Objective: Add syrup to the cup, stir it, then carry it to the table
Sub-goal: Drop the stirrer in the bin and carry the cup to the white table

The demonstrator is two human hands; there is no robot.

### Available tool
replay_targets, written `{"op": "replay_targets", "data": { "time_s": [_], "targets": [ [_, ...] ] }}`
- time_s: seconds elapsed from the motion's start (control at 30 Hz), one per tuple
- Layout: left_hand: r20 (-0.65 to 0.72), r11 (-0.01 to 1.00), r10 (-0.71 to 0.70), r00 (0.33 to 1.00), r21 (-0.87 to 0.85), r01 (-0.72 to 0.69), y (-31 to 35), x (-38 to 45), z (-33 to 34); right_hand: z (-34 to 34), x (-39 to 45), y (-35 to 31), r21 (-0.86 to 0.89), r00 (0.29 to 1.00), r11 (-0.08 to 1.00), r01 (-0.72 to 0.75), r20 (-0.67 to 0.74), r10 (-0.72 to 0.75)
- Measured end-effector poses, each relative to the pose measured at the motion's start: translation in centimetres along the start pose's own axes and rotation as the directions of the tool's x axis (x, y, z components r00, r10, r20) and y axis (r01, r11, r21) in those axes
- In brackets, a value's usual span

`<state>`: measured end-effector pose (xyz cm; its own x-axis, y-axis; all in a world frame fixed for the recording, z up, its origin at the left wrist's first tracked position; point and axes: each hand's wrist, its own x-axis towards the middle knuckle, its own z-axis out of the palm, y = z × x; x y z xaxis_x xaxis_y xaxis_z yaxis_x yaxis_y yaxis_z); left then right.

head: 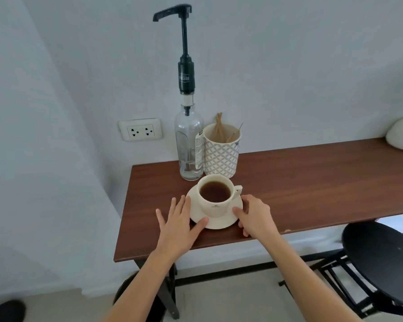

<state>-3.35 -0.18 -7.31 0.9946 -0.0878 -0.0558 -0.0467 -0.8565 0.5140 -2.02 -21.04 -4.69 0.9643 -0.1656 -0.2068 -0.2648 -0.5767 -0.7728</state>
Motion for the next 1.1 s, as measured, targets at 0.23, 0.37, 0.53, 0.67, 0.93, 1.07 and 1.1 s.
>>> {"op": "replay_targets", "data": {
  "time_s": [0.23,0.37,0.53,0.67,0.93,1.07,1.1],
  "targets": [
    [0.038,1.0,0.026,0.999,0.01,-0.027,-0.6,-0.5,-0.5,0.5,-2.0,0.3,0.13,0.999,0.991,-0.039,0.025,0.036],
    [0.074,0.996,0.075,0.994,0.043,-0.078,-1.0,-1.5,-0.6,1.2,-4.0,0.7,0.218,0.997,0.973,-0.08,0.03,0.075],
    [0.121,0.99,0.123,0.985,0.055,-0.13,-1.5,-2.7,-0.5,2.4,-6.2,2.0,0.452,0.989,0.88,-0.145,0.091,0.117],
    [0.131,0.987,0.134,0.982,0.074,-0.145,-1.7,-3.8,0.0,2.7,-7.5,3.3,0.673,0.986,0.721,-0.164,0.14,0.093],
    [0.085,0.997,0.071,0.994,0.018,-0.073,-0.3,-7.6,1.6,1.8,-9.1,5.5,0.76,0.978,0.626,-0.178,0.204,0.031],
    [0.026,0.986,-0.004,1.0,-0.169,0.008,1.0,-10.5,2.4,0.7,-9.9,6.2,0.727,0.967,0.665,-0.172,0.254,-0.028],
    [0.012,0.976,-0.034,0.999,-0.215,0.036,1.4,-11.3,2.6,0.2,-10.1,6.2,0.718,0.96,0.675,-0.171,0.275,-0.049]
  ]
}}
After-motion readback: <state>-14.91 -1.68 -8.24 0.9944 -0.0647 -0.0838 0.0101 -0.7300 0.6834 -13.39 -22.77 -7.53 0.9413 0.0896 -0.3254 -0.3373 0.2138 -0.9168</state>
